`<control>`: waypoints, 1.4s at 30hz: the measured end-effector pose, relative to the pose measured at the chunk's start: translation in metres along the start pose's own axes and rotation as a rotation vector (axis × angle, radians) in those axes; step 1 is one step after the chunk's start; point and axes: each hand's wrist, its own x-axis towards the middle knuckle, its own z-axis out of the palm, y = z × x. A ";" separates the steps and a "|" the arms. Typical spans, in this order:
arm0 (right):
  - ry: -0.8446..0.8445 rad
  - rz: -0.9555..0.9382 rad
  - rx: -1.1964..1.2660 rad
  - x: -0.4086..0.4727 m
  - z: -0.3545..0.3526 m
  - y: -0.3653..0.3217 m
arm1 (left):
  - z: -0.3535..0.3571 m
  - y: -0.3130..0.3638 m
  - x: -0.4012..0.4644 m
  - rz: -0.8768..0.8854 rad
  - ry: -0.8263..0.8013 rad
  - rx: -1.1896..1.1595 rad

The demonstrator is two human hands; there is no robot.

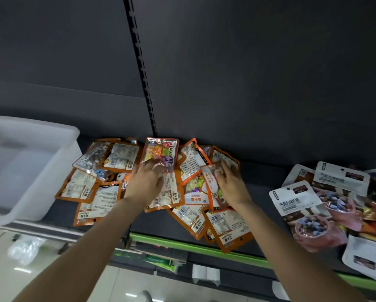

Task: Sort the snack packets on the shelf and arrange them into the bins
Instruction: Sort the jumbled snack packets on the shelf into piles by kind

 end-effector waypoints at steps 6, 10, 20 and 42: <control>0.029 -0.097 0.235 -0.002 0.008 -0.038 | -0.002 0.044 0.019 0.366 0.021 -0.168; 0.049 -0.078 0.281 -0.009 -0.002 -0.030 | 0.007 0.027 0.021 0.320 -0.241 0.179; 0.054 0.092 0.107 -0.025 0.011 -0.003 | 0.000 -0.043 0.008 0.094 -0.247 0.063; -0.013 -0.083 -0.391 -0.049 -0.022 0.001 | -0.001 0.008 0.014 0.227 -0.129 -0.068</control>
